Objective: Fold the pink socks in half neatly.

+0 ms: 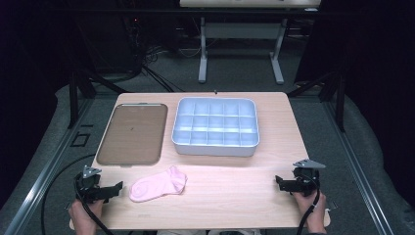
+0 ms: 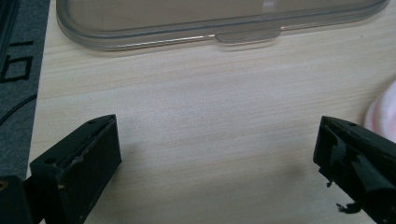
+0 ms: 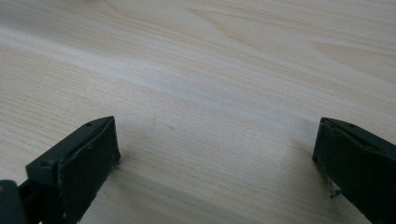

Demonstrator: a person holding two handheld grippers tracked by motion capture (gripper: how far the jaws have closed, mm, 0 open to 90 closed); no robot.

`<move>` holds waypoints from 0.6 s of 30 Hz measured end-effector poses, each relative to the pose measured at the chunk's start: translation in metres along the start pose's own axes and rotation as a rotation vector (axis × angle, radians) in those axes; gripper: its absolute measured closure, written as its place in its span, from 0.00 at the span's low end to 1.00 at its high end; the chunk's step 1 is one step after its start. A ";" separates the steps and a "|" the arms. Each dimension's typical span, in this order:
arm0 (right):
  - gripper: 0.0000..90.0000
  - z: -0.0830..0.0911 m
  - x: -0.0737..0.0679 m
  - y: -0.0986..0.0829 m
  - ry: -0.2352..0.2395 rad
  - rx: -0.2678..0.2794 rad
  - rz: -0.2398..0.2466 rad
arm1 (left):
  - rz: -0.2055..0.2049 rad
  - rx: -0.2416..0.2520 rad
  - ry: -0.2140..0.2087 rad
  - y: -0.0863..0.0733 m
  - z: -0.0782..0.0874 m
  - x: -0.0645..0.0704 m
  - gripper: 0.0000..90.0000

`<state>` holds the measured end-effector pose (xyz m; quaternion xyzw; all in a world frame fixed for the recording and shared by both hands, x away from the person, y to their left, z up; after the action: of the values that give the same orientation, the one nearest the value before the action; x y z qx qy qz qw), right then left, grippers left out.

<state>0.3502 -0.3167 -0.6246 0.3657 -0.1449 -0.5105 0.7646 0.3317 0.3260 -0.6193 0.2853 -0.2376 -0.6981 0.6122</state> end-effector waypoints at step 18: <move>0.00 0.000 0.000 0.000 -0.002 0.002 -0.002 | -0.130 -0.054 -0.159 0.032 0.042 0.054 0.00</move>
<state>0.3501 -0.3165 -0.6247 0.3662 -0.1461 -0.5115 0.7635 0.3212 0.2668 -0.5725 0.2274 -0.2474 -0.7629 0.5523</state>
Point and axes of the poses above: each handheld gripper's, and its own axes: z roughly backward along the jaws, y roughly out of its top, x roughly to its right, the point moved 5 cm from there along -z, roughly forward along the jaws, and after that the axes turned 12 degrees about y, right-handed, at the moved point
